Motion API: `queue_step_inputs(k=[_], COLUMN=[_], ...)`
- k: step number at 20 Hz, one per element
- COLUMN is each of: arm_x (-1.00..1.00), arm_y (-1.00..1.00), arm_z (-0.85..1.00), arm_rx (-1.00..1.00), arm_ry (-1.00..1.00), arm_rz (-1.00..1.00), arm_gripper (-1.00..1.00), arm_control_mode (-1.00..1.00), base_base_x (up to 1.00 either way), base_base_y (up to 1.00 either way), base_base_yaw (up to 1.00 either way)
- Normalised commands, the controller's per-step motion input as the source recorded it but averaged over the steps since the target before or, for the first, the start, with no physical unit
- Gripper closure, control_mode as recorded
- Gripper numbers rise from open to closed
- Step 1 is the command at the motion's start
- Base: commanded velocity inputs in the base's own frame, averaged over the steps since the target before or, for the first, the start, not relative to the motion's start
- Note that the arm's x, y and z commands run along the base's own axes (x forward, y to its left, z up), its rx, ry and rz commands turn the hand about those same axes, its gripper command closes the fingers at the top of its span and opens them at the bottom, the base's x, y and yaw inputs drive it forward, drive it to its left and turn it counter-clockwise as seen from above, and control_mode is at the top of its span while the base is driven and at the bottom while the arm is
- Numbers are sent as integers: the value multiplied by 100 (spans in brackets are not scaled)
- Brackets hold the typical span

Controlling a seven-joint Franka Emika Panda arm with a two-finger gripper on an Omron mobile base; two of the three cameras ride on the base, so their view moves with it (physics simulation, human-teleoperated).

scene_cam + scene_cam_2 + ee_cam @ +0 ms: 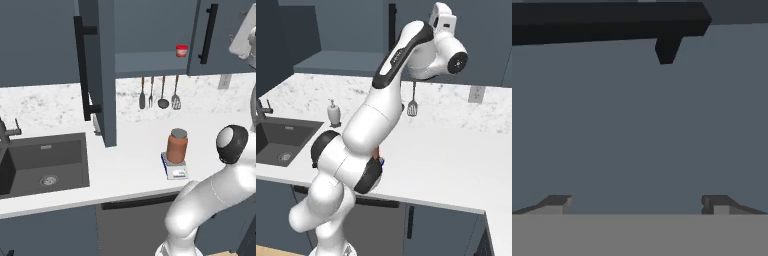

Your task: Pick the honey bottle and place it on the digital scale for weighing, and close the cabinet.

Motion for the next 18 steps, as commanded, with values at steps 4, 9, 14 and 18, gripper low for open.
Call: queue_step_inputs(k=[4,9,14,18], arm_x=[100,-1,-100,-100], arm_y=[0,10,71,100], arm_z=[-53,-49,-81,-100], arm_rx=[0,0,4,4], arm_ry=[0,-24,-42,-48], arm_rz=[0,0,0,-8], arm_gripper=[-100,-100,-100,-100], arm_control_mode=[-100,-100,-100,-100], base_base_x=[0,0,0,0], base_base_y=[0,0,0,0], base_base_yaw=[0,0,0,0])
